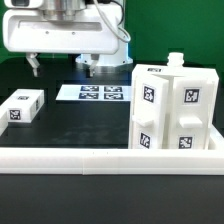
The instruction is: Assemble cabinet
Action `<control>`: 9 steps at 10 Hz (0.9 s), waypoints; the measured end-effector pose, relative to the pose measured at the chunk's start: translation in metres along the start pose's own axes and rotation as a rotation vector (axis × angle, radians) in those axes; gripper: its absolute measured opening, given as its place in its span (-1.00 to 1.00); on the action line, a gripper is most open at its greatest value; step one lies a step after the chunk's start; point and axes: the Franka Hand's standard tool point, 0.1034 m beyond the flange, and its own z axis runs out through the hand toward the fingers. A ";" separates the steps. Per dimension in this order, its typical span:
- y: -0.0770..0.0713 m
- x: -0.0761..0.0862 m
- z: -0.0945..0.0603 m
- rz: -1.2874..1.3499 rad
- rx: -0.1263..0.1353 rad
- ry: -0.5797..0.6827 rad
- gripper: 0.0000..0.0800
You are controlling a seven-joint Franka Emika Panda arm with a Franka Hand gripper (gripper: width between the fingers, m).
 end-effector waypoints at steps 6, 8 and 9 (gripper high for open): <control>0.069 -0.020 0.020 -0.026 0.012 -0.012 0.99; 0.084 -0.023 0.024 -0.023 0.005 -0.015 0.99; 0.083 -0.024 0.027 -0.026 0.002 -0.016 0.99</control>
Offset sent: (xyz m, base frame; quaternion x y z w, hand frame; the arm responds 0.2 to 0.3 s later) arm -0.0228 -0.0486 -0.0177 0.0116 0.0150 -0.0139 0.9997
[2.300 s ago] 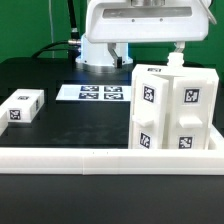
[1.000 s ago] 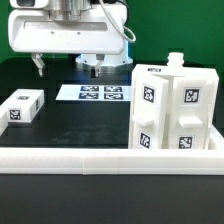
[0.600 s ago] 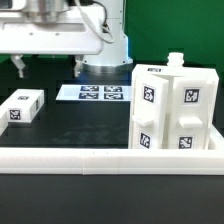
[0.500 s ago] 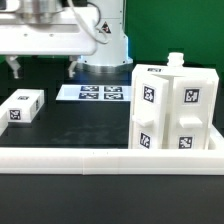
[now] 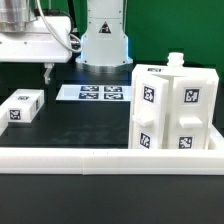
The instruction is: Assemble cabinet
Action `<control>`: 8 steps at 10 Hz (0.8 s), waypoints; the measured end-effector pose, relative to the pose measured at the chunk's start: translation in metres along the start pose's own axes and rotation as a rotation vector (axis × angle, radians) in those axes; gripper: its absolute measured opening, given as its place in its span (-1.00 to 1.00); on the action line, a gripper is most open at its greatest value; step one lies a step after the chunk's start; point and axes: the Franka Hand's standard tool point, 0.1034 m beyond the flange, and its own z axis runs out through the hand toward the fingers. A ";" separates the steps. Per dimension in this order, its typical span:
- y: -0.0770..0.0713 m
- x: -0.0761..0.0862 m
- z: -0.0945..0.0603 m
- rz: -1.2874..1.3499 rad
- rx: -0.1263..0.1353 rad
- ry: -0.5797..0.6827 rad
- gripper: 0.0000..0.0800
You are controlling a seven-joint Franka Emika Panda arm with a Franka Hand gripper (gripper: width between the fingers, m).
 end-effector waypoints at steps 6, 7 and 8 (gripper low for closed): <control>0.005 -0.005 0.021 -0.009 -0.023 -0.009 0.99; 0.007 -0.007 0.027 -0.010 -0.033 -0.007 0.99; 0.008 -0.008 0.034 -0.012 -0.040 -0.009 0.99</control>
Offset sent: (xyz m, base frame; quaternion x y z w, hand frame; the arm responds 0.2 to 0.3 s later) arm -0.0021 0.0037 -0.0124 -0.0021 0.0128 0.0059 0.9999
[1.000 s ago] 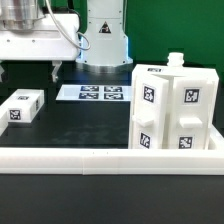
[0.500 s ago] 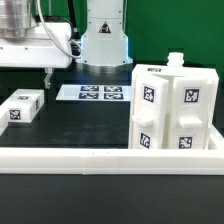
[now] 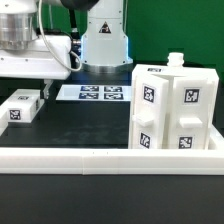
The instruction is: Assemble cabinet
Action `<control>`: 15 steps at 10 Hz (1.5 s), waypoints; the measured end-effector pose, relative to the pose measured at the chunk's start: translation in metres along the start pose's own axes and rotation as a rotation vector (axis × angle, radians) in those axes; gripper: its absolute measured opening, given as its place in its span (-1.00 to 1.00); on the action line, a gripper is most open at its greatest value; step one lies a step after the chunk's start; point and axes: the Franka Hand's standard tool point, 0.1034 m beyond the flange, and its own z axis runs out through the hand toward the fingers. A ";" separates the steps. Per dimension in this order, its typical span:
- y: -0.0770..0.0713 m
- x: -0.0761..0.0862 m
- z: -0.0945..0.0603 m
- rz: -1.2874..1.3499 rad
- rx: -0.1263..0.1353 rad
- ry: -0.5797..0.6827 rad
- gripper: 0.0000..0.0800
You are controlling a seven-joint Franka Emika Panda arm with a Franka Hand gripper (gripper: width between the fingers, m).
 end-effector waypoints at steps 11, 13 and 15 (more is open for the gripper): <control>0.000 -0.004 0.011 -0.004 -0.006 -0.012 0.38; -0.001 -0.004 0.008 -0.004 0.002 -0.023 0.38; -0.011 0.004 -0.031 0.013 0.046 -0.019 0.38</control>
Offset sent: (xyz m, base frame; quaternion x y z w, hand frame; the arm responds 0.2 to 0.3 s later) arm -0.0009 0.0026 -0.0107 0.0107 0.0089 0.0084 0.9999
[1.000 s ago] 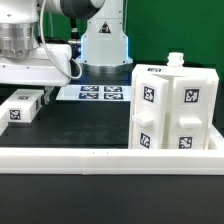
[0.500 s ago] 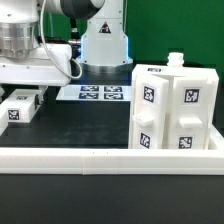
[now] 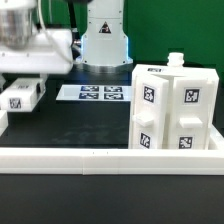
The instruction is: Assemble cabinet
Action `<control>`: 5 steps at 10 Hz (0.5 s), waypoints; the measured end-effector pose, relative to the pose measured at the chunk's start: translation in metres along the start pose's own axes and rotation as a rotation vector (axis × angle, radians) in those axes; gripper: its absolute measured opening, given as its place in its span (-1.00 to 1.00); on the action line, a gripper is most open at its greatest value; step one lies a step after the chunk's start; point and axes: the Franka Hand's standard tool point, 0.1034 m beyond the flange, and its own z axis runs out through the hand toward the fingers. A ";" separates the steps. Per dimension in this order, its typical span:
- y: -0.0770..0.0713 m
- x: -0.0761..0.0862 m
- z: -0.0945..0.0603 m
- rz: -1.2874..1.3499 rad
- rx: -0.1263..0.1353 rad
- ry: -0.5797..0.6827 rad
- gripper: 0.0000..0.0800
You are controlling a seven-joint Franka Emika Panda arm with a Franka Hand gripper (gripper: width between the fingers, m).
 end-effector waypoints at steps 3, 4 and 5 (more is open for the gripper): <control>-0.037 0.019 -0.049 0.049 0.027 0.037 0.39; -0.054 0.022 -0.063 0.078 0.044 0.033 0.39; -0.071 0.029 -0.078 0.107 0.055 0.026 0.39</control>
Offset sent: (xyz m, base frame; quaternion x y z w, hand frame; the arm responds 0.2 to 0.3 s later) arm 0.0178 0.0424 0.0605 -0.0011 -0.0192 0.0614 0.9979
